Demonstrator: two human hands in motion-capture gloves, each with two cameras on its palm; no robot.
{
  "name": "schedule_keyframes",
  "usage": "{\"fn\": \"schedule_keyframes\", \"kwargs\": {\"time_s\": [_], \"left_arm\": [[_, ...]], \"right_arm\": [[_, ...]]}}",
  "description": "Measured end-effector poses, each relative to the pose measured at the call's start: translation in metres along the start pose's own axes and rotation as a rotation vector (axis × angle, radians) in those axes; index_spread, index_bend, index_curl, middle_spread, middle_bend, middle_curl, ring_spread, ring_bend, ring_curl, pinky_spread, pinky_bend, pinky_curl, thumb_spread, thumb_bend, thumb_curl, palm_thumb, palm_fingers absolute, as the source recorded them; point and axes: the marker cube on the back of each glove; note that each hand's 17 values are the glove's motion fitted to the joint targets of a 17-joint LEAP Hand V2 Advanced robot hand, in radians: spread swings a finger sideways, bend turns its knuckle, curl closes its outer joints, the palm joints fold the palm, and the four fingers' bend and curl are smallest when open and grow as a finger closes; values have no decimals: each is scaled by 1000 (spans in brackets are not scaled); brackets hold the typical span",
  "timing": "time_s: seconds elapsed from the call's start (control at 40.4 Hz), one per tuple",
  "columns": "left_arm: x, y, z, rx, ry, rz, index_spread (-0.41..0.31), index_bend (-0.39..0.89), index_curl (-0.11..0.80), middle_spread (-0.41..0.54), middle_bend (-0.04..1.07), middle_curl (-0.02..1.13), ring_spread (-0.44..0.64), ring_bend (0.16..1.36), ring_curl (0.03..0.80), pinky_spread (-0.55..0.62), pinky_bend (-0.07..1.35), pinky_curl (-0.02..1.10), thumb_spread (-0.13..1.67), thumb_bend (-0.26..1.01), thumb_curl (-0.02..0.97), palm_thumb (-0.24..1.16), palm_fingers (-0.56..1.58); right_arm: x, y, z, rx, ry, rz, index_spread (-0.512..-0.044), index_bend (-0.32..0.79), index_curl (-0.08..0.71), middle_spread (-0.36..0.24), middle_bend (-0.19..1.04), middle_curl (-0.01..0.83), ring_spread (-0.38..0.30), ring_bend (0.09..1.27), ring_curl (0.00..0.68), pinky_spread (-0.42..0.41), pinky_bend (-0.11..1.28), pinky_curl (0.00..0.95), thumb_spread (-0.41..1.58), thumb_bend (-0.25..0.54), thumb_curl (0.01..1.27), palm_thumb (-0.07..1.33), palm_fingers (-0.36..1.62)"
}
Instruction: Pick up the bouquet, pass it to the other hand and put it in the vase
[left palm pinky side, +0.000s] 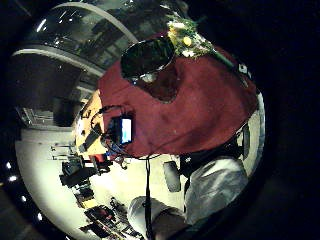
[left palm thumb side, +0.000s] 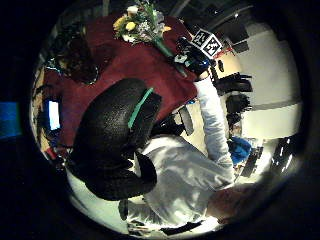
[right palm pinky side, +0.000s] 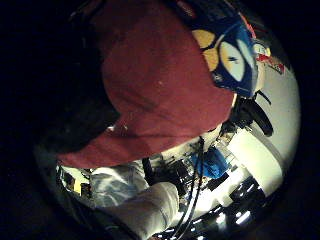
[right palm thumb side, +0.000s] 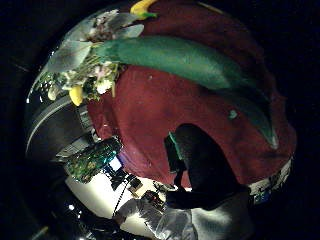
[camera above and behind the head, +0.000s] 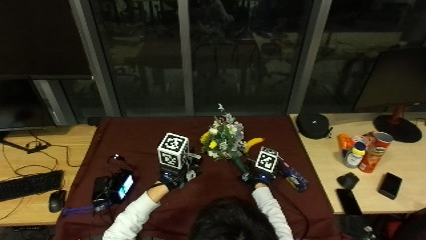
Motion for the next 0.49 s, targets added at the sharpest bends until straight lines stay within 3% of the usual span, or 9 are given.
{"fn": "schedule_keyframes", "kwargs": {"time_s": [0.099, 0.173, 0.223, 0.297, 0.346, 0.494], "left_arm": [[-1, 0, 2, -10, 5, -5, 15, 114, 212, 233, 195, 341, 319, 660, 290, 238, 536, 356, 1130, -20, 270, 170, 153], [-2, -1, 5, -15, 13, -2, 14, 114, 212, 233, 195, 343, 319, 661, 289, 239, 537, 356, 1130, -20, 271, 169, 152], [-2, -1, 6, -20, 15, -4, 13, 114, 212, 233, 194, 344, 319, 662, 289, 239, 537, 356, 1130, -20, 271, 169, 152], [0, 0, 6, -22, 22, 1, 13, 115, 212, 233, 194, 345, 319, 663, 289, 239, 537, 356, 1130, -20, 272, 169, 152], [2, 1, 6, -24, 25, 5, 12, 122, 214, 233, 192, 345, 319, 661, 287, 239, 535, 355, 1130, -20, 272, 169, 155], [2, -2, 13, -43, 25, 7, 9, 120, 216, 233, 190, 345, 319, 660, 286, 236, 538, 354, 1130, -20, 273, 169, 156]], "right_arm": [[-2, 0, 15, -4, 43, 55, -121, 71, 134, 35, 310, 418, -50, 673, 371, 94, 679, 368, 1142, -6, 326, 502, 658], [-3, 0, 22, 94, 140, 127, -127, 77, 137, 16, 341, 429, -71, 663, 374, 72, 664, 362, 1146, 12, 340, 560, 698], [-6, 1, 26, 157, 190, 148, -134, 66, 133, -17, 363, 436, -103, 686, 381, -5, 688, 365, 1137, 56, 357, 662, 838], [-13, 4, 32, 194, 216, 120, -149, 87, 143, -46, 339, 435, -132, 673, 374, -99, 713, 363, 1106, 52, 358, 702, 939], [-16, 5, 34, 214, 225, 99, -163, 169, 177, -71, 314, 435, -145, 629, 373, -158, 715, 371, 1124, 85, 365, 771, 1031], [-13, 3, 34, 317, 208, 81, -198, 176, 238, -135, 387, 481, -174, 544, 386, -233, 667, 385, 1182, 143, 376, 902, 1144]]}}
